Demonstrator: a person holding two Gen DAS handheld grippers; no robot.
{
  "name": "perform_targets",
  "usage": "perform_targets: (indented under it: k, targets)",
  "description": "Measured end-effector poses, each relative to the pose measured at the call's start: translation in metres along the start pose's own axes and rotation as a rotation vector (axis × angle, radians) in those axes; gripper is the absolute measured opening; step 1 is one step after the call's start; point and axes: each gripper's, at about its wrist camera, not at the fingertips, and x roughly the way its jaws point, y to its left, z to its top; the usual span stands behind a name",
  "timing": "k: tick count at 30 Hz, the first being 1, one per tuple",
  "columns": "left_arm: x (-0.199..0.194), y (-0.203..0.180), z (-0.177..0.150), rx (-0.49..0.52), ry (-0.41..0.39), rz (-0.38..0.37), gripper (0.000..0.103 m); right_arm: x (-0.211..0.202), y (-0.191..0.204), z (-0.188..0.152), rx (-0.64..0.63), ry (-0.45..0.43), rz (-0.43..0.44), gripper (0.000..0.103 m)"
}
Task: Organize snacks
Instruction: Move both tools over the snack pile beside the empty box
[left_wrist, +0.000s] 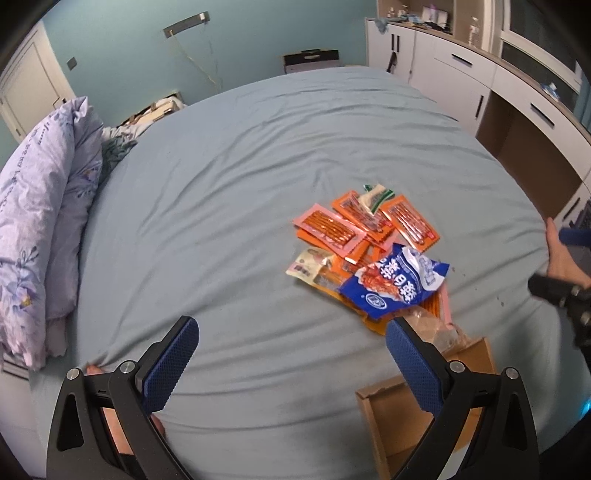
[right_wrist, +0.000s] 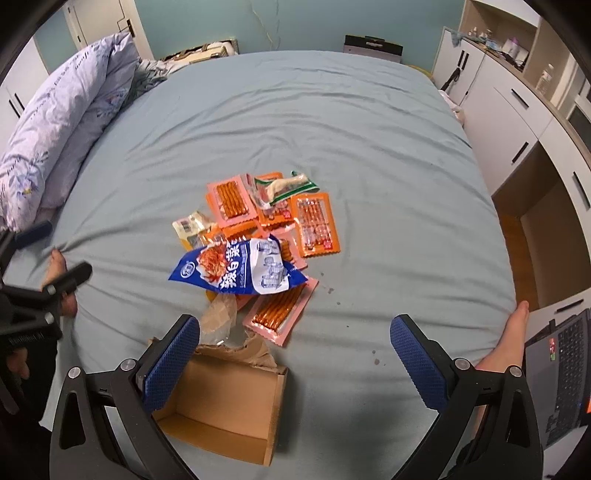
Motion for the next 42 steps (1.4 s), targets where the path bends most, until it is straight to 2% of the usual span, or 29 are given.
perform_targets:
  k: [7,12,19,23,25,30,35,38,39,42]
  targets:
    - [0.009,-0.002,0.009,-0.011,0.014,0.008,0.103,0.014,0.011,0.001,-0.037,0.037,-0.061,0.103]
    - [0.014,-0.006,0.014,0.001,0.021,0.002,0.103,0.019,0.02,0.001,-0.104,0.029,-0.104,0.103]
    - [0.022,-0.009,0.016,0.034,0.044,-0.004,0.103,0.03,0.031,-0.002,-0.157,0.045,-0.105,0.103]
    - [0.031,-0.007,0.015,0.041,0.081,0.006,0.103,0.039,0.032,0.003,-0.179,0.091,-0.117,0.103]
    - [0.037,-0.006,0.014,0.041,0.103,0.012,0.103,0.043,0.029,0.008,-0.161,0.119,-0.109,0.103]
    - [0.052,-0.005,0.006,0.055,0.16,0.004,0.103,0.062,0.002,0.023,-0.025,0.215,-0.058,0.103]
    - [0.071,-0.008,0.004,0.057,0.223,-0.074,0.103,0.081,-0.023,0.029,0.109,0.305,-0.039,0.103]
    - [0.093,-0.011,0.008,0.003,0.328,-0.147,0.103,0.087,-0.029,0.031,0.158,0.331,-0.03,0.103]
    - [0.104,-0.012,0.01,-0.032,0.382,-0.191,0.103,0.088,-0.03,0.032,0.163,0.332,-0.029,0.103]
    - [0.126,-0.015,0.014,-0.122,0.478,-0.28,0.103,0.087,-0.028,0.034,0.156,0.317,-0.034,0.103]
